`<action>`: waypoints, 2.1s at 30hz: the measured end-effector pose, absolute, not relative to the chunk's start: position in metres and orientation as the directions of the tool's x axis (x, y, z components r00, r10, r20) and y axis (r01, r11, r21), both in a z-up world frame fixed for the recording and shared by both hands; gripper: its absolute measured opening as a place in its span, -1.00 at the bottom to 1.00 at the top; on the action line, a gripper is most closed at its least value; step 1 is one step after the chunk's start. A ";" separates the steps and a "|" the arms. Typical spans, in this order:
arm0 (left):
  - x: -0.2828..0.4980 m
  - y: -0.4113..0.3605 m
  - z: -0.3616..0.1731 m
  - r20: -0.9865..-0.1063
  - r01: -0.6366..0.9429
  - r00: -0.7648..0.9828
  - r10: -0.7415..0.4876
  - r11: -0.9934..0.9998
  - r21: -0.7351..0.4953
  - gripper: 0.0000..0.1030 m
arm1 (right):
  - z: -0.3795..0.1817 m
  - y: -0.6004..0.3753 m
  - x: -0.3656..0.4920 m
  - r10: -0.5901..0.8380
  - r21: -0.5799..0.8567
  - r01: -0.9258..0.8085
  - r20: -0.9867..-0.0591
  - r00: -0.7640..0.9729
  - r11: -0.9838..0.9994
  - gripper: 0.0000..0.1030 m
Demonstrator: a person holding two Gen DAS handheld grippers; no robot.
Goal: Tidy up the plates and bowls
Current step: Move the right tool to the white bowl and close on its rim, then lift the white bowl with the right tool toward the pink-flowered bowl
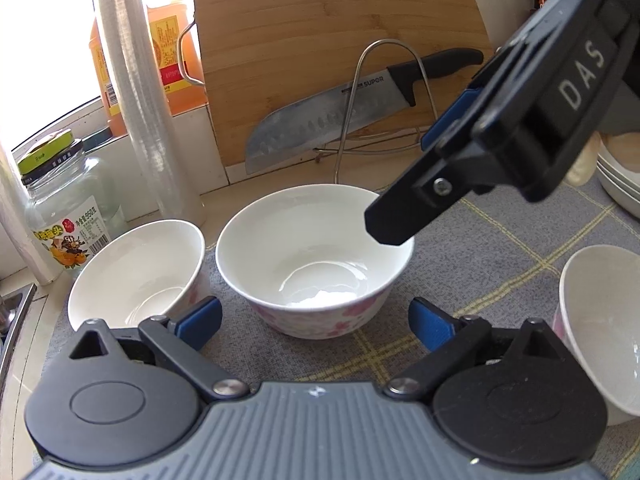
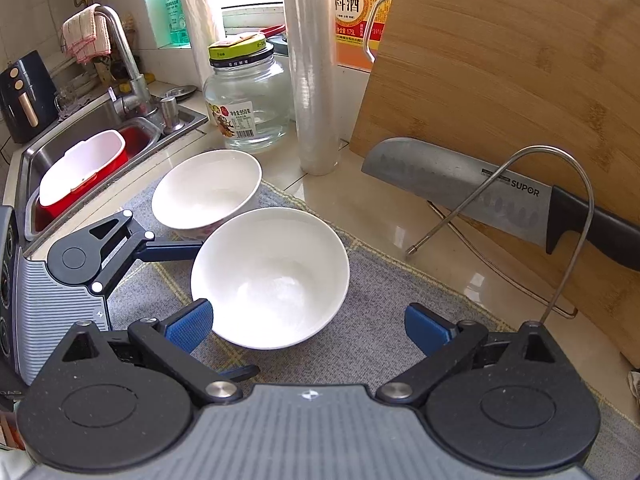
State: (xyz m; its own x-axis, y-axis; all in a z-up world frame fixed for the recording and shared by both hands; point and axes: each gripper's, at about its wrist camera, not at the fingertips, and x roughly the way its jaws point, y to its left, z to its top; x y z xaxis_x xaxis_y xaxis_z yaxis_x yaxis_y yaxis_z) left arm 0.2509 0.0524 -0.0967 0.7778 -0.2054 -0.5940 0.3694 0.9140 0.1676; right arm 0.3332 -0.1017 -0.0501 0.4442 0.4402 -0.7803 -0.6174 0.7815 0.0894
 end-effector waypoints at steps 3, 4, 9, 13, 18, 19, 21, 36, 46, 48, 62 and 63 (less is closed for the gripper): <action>0.252 0.051 -0.098 -0.591 0.371 0.781 -0.202 0.911 0.178 0.83 | -0.054 -0.099 0.341 0.453 0.109 -0.622 -0.782 0.428 0.775 0.99; 0.253 0.050 -0.098 -0.590 0.369 0.783 -0.199 0.911 0.183 0.83 | -0.055 -0.097 0.344 0.457 0.113 -0.626 -0.783 0.422 0.772 0.99; 0.254 0.052 -0.097 -0.585 0.364 0.786 -0.203 0.915 0.172 0.77 | -0.061 -0.090 0.355 0.471 0.131 -0.635 -0.785 0.403 0.761 0.94; 0.256 0.052 -0.098 -0.588 0.367 0.782 -0.208 0.916 0.164 0.73 | -0.066 -0.085 0.364 0.482 0.153 -0.640 -0.790 0.379 0.753 0.83; 0.258 0.053 -0.097 -0.586 0.370 0.781 -0.216 0.916 0.155 0.73 | -0.071 -0.080 0.370 0.483 0.157 -0.648 -0.798 0.362 0.745 0.68; 0.258 0.053 -0.097 -0.583 0.370 0.783 -0.218 0.916 0.155 0.73 | -0.072 -0.079 0.370 0.480 0.154 -0.650 -0.800 0.360 0.744 0.67; 0.260 0.054 -0.097 -0.582 0.369 0.784 -0.218 0.916 0.154 0.72 | -0.075 -0.076 0.371 0.477 0.150 -0.654 -0.804 0.356 0.741 0.61; 0.258 0.055 -0.095 -0.582 0.376 0.780 -0.228 0.915 0.146 0.72 | -0.076 -0.074 0.375 0.495 0.182 -0.650 -0.800 0.339 0.738 0.49; 0.252 0.055 -0.091 -0.589 0.398 0.769 -0.247 0.907 0.139 0.72 | -0.071 -0.080 0.370 0.504 0.202 -0.634 -0.794 0.340 0.746 0.49; 0.248 0.054 -0.089 -0.591 0.406 0.766 -0.253 0.903 0.139 0.72 | -0.067 -0.082 0.367 0.509 0.212 -0.630 -0.792 0.337 0.747 0.49; 0.212 0.047 -0.056 -0.592 0.461 0.746 -0.305 0.878 0.129 0.72 | -0.031 -0.103 0.328 0.534 0.260 -0.603 -0.778 0.332 0.754 0.50; 0.210 0.046 -0.053 -0.590 0.464 0.746 -0.309 0.876 0.129 0.72 | -0.028 -0.105 0.324 0.535 0.264 -0.598 -0.776 0.334 0.756 0.50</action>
